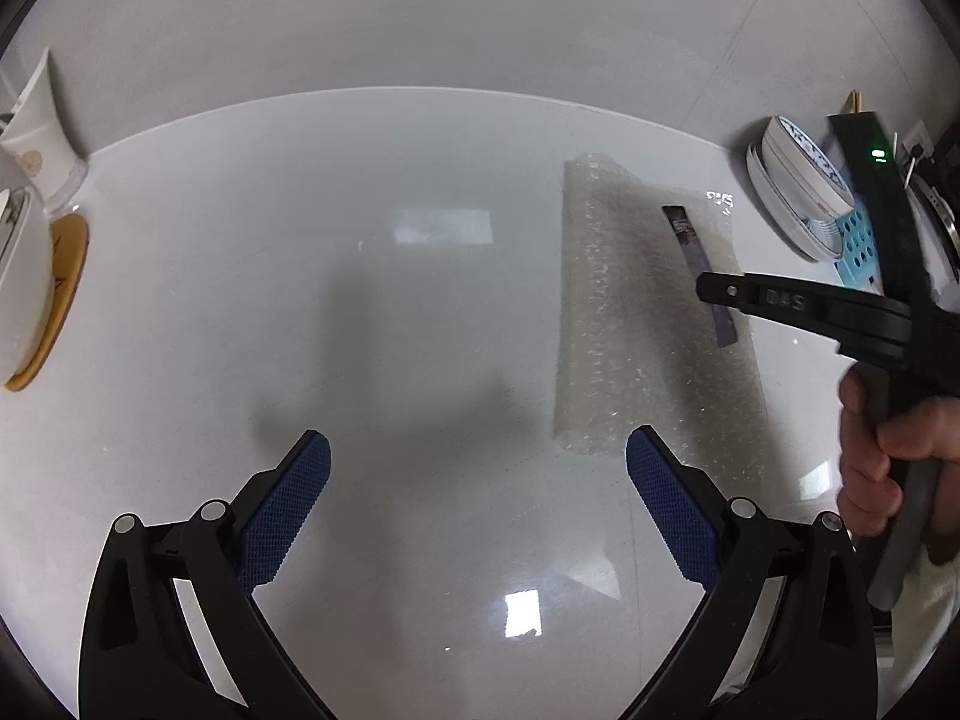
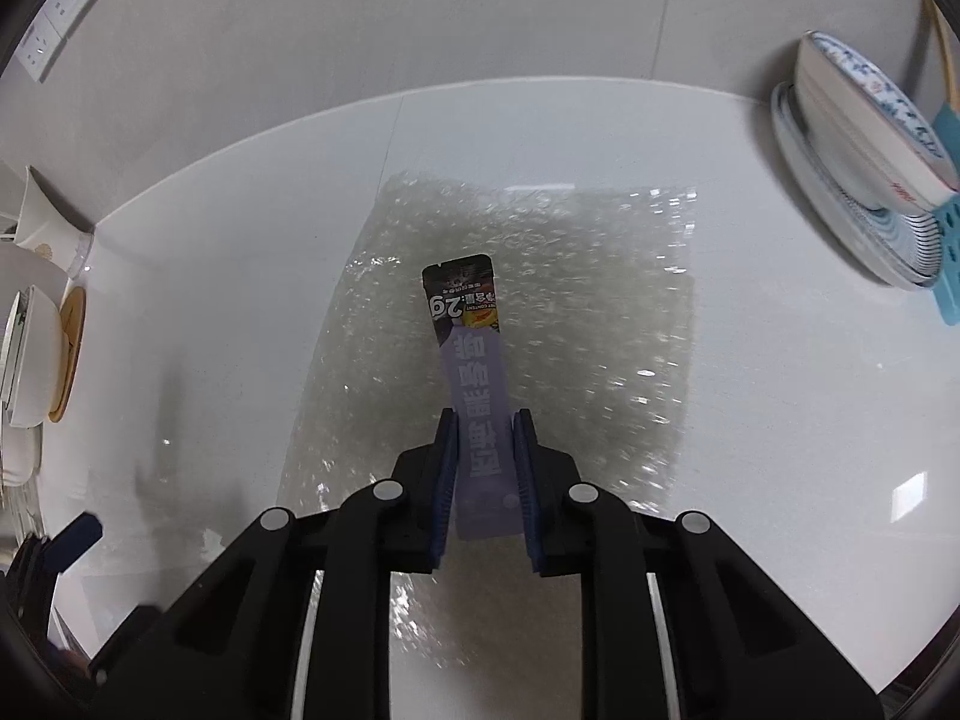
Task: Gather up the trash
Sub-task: 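Grasp the bubble-wrap sheet edge with the left tool and lift it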
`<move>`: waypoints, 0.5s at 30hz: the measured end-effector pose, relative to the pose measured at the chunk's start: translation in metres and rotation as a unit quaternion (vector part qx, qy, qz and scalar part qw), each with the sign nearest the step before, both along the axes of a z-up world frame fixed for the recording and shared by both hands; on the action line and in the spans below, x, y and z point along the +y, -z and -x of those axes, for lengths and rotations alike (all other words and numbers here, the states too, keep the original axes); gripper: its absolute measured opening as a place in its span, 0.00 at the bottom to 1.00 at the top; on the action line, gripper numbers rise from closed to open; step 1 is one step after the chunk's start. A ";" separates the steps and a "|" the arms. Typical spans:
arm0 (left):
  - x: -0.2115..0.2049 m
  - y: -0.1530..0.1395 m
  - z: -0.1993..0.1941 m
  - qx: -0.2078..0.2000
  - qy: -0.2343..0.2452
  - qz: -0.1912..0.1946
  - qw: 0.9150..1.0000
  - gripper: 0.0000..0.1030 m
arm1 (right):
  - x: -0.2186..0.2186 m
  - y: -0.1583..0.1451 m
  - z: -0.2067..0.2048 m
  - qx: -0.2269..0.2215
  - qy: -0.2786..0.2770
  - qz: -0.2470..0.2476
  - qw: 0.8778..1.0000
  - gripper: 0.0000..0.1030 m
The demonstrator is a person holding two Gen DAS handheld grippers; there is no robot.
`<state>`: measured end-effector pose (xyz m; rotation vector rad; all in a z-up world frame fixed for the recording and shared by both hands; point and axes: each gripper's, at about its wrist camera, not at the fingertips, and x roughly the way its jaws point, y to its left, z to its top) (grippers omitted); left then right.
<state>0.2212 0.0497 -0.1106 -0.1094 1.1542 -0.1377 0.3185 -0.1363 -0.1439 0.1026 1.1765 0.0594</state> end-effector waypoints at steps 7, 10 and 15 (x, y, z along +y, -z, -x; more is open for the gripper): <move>-0.041 0.009 -0.029 0.002 0.038 0.009 0.999 0.94 | -0.050 -0.028 0.049 -0.024 0.025 0.011 0.999 0.17; -0.066 0.015 -0.045 0.007 0.054 0.016 0.998 0.94 | -0.070 -0.038 0.067 -0.027 0.043 0.013 0.999 0.17; -0.096 0.033 -0.069 0.022 0.070 0.015 0.997 0.94 | -0.097 -0.049 0.094 -0.028 0.071 0.014 0.997 0.17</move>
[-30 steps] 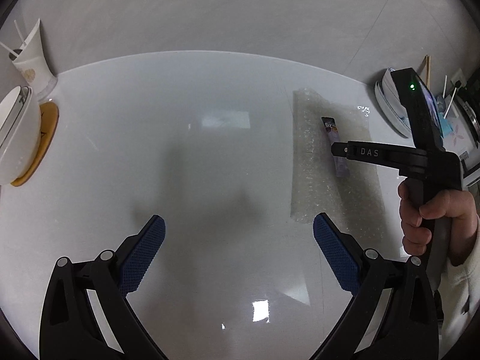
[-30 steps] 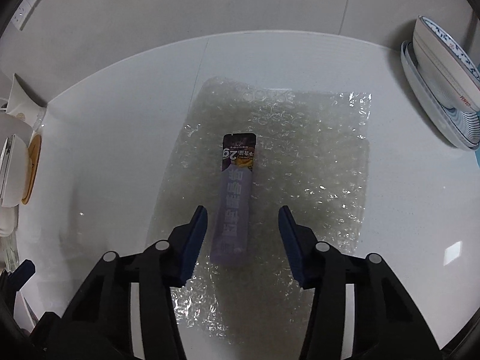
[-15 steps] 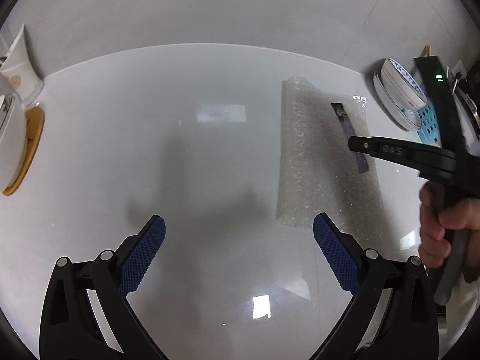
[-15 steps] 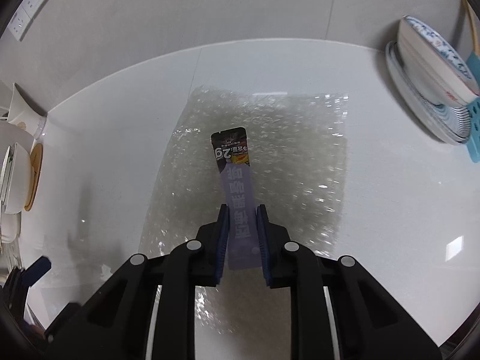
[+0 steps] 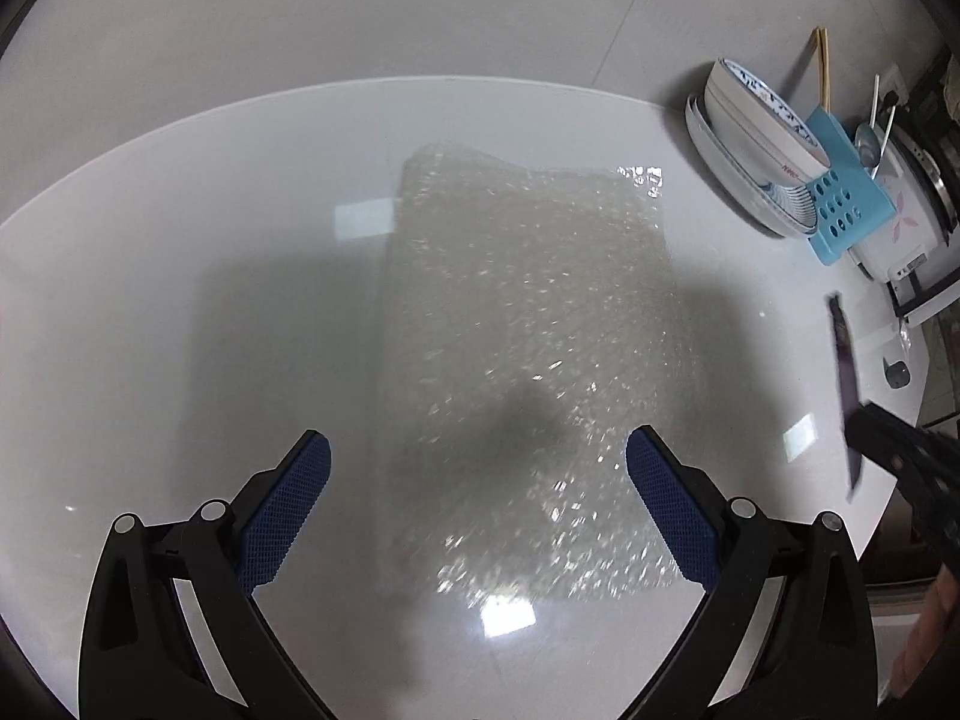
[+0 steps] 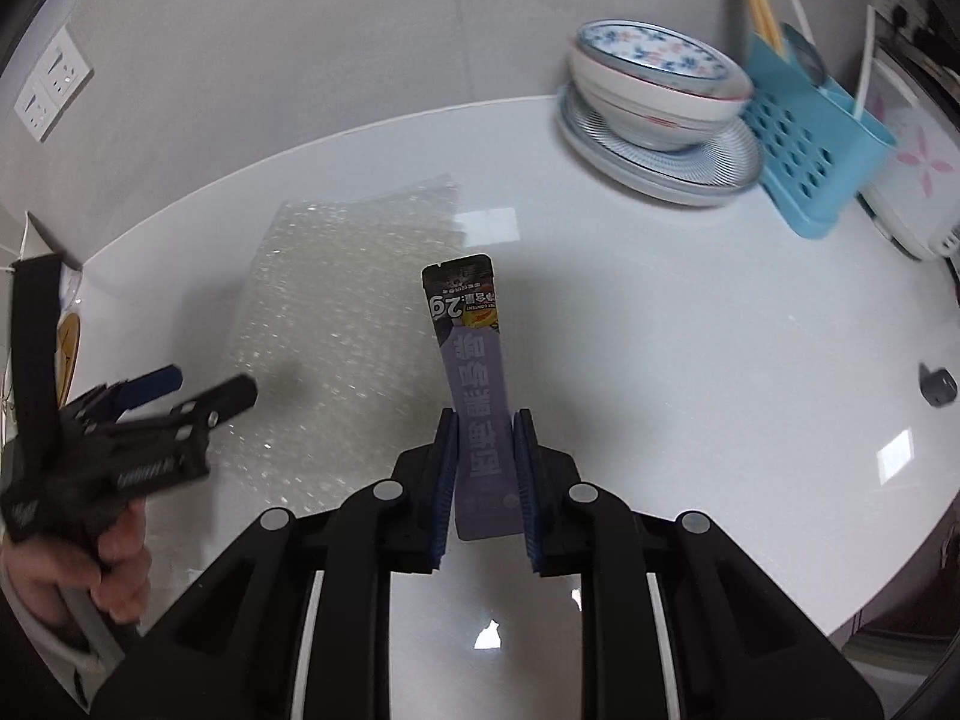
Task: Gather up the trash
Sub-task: 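Grasp the bubble-wrap sheet edge with the left tool and lift it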
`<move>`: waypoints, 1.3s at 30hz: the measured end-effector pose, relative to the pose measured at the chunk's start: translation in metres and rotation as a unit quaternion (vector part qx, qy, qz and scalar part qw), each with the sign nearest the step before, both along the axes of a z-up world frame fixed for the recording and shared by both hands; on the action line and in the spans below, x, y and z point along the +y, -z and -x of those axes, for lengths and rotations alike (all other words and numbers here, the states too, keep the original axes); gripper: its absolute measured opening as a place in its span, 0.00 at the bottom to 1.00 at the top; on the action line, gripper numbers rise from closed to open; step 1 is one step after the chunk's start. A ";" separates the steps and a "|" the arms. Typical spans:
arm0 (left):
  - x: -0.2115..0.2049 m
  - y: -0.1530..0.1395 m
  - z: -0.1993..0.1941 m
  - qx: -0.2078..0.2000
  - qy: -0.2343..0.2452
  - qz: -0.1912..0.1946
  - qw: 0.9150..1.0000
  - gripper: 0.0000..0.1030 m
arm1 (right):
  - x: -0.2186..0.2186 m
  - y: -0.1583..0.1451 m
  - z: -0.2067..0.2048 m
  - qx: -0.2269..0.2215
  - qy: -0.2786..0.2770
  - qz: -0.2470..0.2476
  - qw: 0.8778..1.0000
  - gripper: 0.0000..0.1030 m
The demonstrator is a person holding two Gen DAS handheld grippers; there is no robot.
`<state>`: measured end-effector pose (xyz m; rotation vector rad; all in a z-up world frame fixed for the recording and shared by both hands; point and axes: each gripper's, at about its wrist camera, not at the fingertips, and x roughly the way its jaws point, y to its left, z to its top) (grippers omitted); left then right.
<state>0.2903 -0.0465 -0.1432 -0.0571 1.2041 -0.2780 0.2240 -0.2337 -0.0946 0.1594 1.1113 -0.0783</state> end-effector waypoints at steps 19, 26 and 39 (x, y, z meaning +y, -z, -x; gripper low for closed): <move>-0.059 0.032 -0.020 0.047 0.010 -0.109 0.993 0.67 | -0.037 -0.013 0.045 -0.010 0.025 -0.009 1.000 0.17; -0.062 0.026 -0.023 0.059 0.004 -0.099 0.993 0.12 | -0.035 -0.014 0.045 -0.015 0.017 -0.021 1.000 0.17; -0.042 -0.007 0.035 -0.002 -0.007 -0.056 0.998 0.09 | -0.033 -0.022 0.054 -0.034 0.007 -0.037 0.999 0.17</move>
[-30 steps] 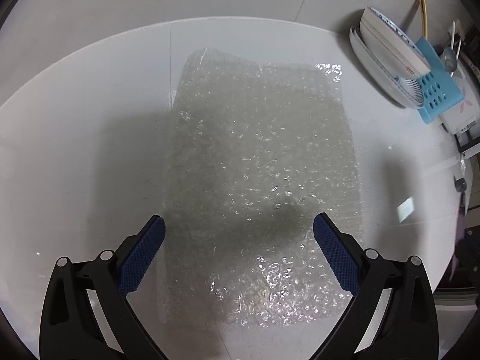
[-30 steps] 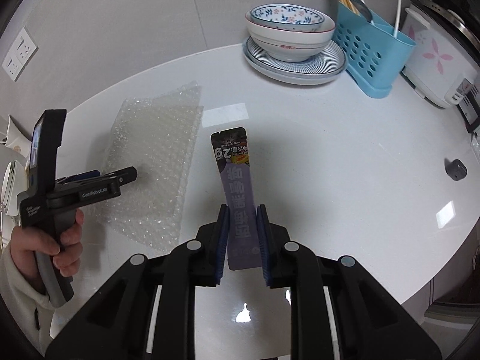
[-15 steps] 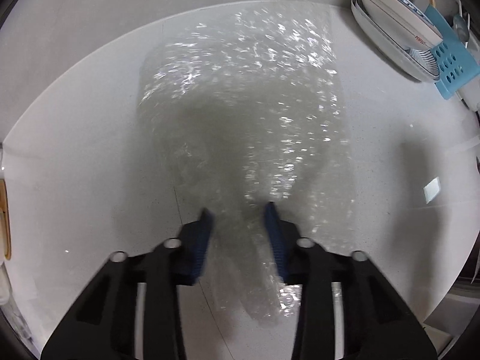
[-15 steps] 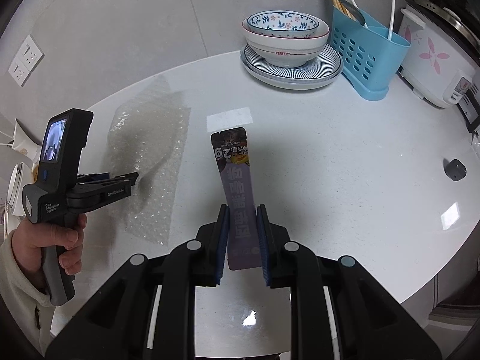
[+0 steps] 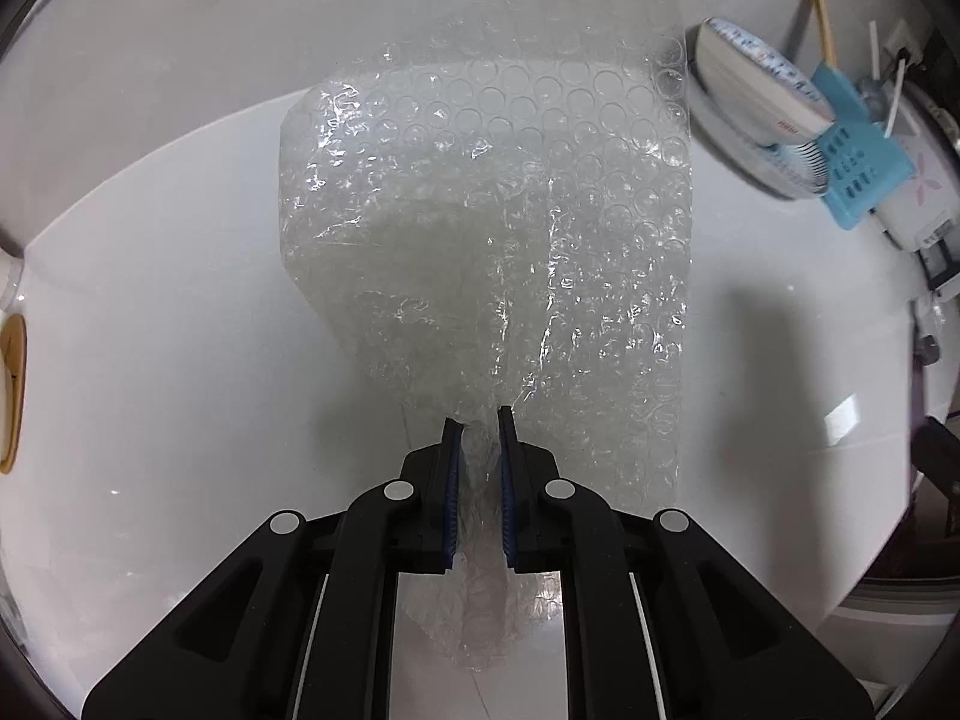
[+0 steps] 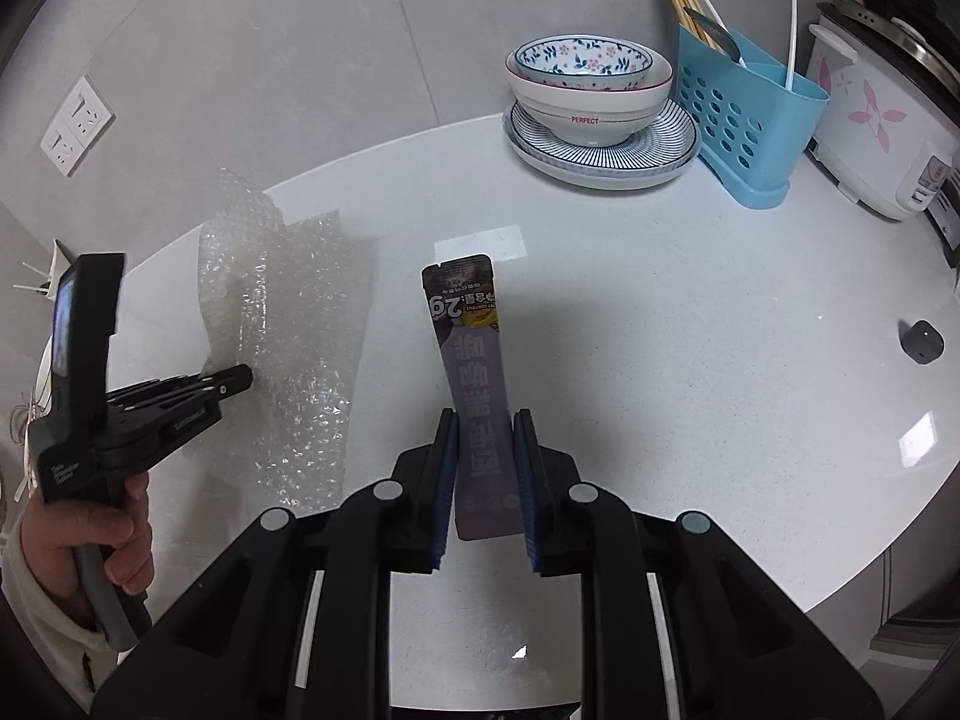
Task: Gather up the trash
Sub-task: 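Grasp the bubble-wrap sheet edge with the left tool and lift it, then carry the bubble wrap and purple stick down over the trash bin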
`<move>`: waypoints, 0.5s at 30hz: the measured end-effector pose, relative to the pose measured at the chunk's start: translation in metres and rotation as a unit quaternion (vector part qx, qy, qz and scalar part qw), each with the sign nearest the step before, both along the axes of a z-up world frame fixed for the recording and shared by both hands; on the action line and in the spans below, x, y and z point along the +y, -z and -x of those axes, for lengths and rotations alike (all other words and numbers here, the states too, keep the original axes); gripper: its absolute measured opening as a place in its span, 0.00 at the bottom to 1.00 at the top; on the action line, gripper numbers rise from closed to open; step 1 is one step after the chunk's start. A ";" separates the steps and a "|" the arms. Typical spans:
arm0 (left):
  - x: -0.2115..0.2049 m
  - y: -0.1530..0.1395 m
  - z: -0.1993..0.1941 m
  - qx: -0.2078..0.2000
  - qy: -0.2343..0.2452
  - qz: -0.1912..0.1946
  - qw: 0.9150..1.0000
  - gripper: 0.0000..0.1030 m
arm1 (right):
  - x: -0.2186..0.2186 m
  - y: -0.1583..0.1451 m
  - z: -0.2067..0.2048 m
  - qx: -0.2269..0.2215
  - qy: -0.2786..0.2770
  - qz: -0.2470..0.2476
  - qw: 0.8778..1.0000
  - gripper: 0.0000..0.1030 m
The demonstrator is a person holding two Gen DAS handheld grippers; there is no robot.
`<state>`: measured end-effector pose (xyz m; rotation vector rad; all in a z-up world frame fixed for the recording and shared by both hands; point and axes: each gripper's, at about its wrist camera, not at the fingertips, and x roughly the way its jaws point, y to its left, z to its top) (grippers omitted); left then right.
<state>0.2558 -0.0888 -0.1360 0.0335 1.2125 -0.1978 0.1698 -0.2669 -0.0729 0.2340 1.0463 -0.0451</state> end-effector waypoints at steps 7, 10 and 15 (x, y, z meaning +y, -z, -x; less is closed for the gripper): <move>0.011 -0.025 0.031 -0.009 -0.011 0.024 1.000 0.09 | 0.003 -0.009 0.009 -0.010 -0.006 0.000 1.000 0.17; 0.008 -0.035 0.043 -0.015 -0.013 0.032 0.999 0.09 | 0.005 -0.012 0.014 -0.014 -0.011 0.001 1.000 0.17; 0.023 -0.049 0.069 -0.024 -0.017 0.039 0.999 0.09 | 0.006 -0.016 0.023 -0.020 -0.021 0.003 1.000 0.17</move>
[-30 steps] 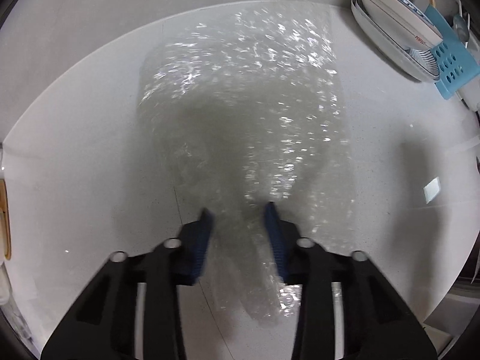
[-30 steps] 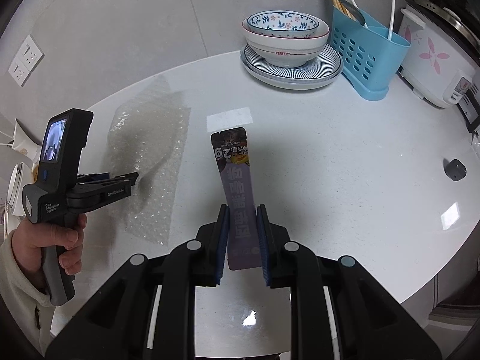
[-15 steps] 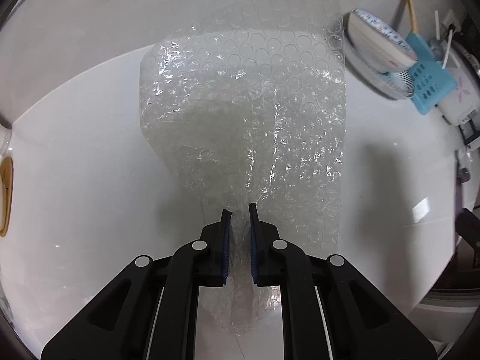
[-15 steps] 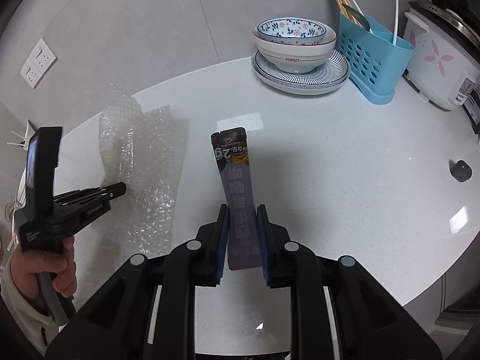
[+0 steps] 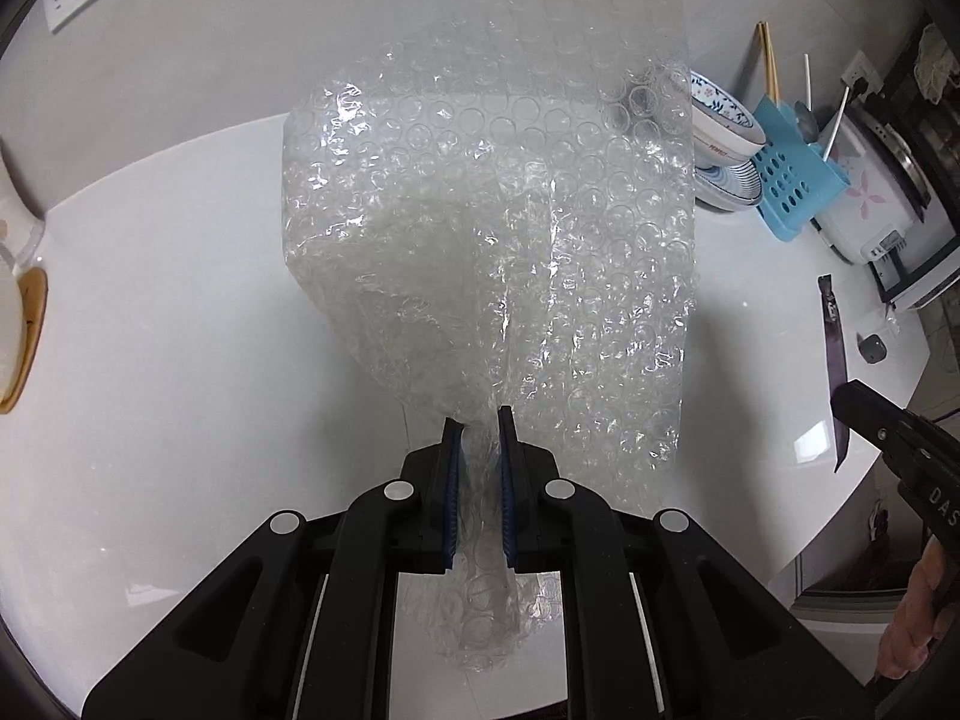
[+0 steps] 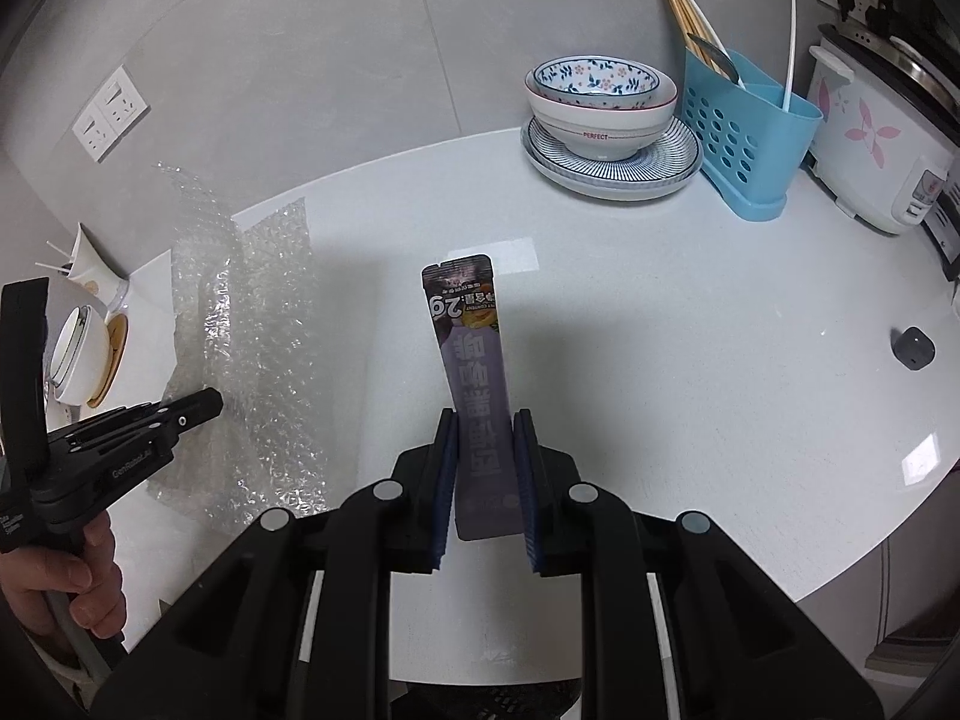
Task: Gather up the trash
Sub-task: 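Carry the bubble wrap and purple stick down over the trash bin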
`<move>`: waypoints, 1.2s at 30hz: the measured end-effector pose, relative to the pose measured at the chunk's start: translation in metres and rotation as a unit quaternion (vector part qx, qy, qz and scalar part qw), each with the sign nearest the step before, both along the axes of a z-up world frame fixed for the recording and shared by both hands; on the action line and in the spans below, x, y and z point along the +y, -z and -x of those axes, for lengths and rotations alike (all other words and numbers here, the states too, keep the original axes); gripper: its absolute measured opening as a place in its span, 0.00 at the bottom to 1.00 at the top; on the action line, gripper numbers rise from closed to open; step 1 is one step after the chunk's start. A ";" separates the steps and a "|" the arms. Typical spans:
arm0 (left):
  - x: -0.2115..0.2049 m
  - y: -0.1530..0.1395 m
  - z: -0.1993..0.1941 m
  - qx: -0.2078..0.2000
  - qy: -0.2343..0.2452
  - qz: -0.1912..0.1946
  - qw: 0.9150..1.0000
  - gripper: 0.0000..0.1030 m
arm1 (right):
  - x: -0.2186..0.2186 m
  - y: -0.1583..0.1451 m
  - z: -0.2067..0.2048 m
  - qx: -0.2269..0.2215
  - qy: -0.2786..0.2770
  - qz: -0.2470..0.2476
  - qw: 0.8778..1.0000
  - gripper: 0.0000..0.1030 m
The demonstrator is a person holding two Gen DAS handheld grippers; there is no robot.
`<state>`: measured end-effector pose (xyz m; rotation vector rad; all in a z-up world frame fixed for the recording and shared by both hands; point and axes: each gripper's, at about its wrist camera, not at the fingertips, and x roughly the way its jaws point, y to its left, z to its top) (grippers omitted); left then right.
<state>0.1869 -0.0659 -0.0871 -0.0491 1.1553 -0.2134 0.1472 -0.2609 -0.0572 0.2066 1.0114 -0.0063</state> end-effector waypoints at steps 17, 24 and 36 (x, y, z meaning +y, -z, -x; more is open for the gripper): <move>0.010 -0.021 0.057 -0.011 -0.016 0.003 1.000 0.09 | 0.007 -0.009 0.043 -0.018 -0.032 0.005 0.999 0.17; 0.007 -0.026 0.078 -0.017 -0.020 0.005 1.000 0.09 | 0.009 -0.012 0.062 -0.023 -0.044 0.006 0.999 0.17; 0.011 -0.028 0.125 -0.022 -0.032 0.010 0.999 0.09 | 0.012 -0.015 0.096 -0.030 -0.064 0.006 0.997 0.17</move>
